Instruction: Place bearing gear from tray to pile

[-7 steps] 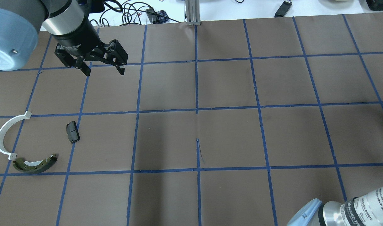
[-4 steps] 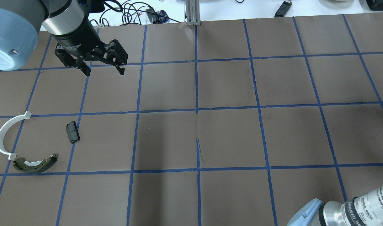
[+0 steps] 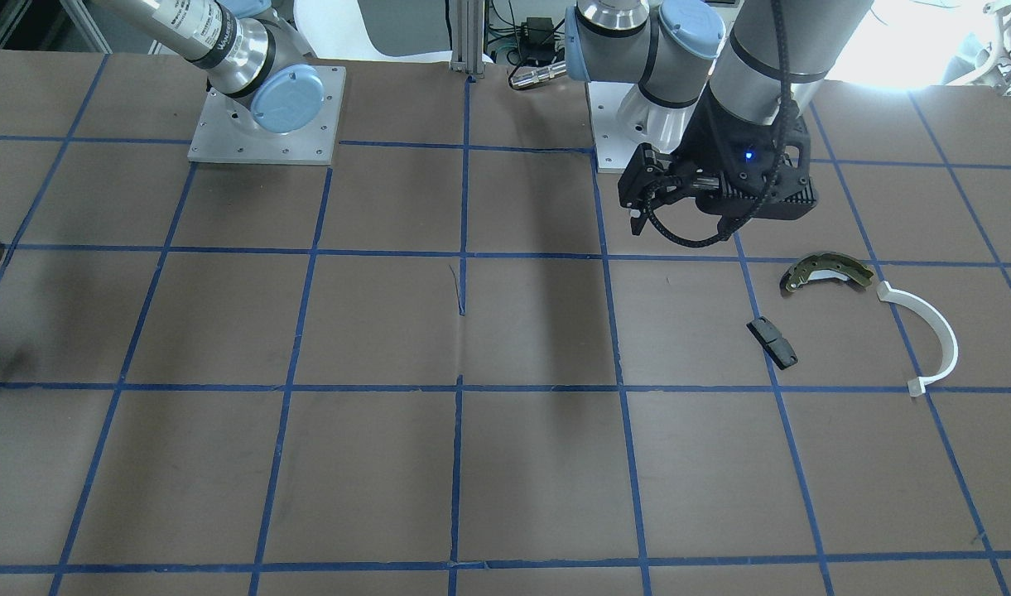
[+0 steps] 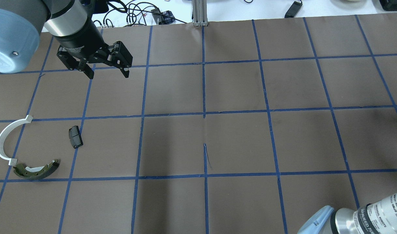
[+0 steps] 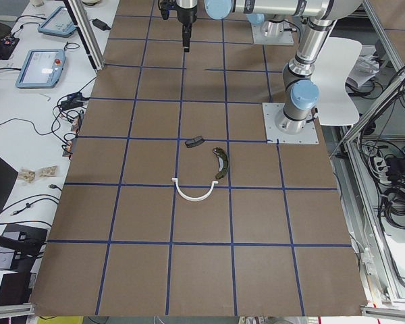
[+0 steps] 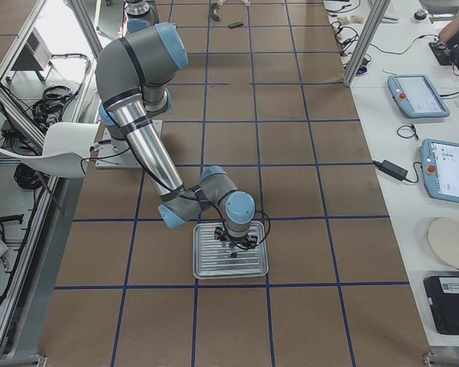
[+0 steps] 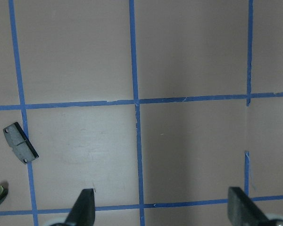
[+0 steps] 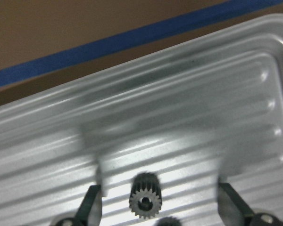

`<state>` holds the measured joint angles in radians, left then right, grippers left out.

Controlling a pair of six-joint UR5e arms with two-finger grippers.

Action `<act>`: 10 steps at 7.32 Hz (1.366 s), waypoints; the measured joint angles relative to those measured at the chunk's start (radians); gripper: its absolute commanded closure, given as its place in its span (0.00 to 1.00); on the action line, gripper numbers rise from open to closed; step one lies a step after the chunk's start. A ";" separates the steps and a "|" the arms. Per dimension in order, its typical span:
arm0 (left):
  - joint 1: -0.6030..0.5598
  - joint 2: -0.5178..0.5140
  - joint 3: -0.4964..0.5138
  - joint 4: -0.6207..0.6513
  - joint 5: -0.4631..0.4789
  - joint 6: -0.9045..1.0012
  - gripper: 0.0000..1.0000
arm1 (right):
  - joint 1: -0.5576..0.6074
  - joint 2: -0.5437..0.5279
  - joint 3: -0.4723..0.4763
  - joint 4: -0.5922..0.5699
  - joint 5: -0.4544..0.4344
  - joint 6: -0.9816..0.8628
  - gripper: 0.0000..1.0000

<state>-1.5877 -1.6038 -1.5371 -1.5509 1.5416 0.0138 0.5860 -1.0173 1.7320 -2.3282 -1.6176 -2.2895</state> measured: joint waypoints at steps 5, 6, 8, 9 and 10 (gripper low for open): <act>0.000 0.002 -0.001 0.000 -0.001 0.000 0.00 | 0.003 -0.045 0.002 0.032 -0.001 0.102 0.85; 0.000 0.002 -0.001 0.000 0.000 0.000 0.00 | 0.011 -0.090 0.004 0.089 0.015 0.189 0.83; 0.000 0.002 -0.001 0.000 0.000 0.000 0.00 | 0.073 -0.217 0.012 0.248 0.058 0.462 0.83; 0.000 0.002 -0.001 0.000 0.000 0.000 0.00 | 0.145 -0.282 0.016 0.322 0.059 0.605 0.82; 0.000 0.002 -0.001 0.000 0.000 0.000 0.00 | 0.236 -0.332 0.018 0.385 0.059 0.762 0.82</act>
<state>-1.5878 -1.6015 -1.5382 -1.5508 1.5416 0.0138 0.8221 -1.3496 1.7502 -1.9428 -1.5585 -1.5278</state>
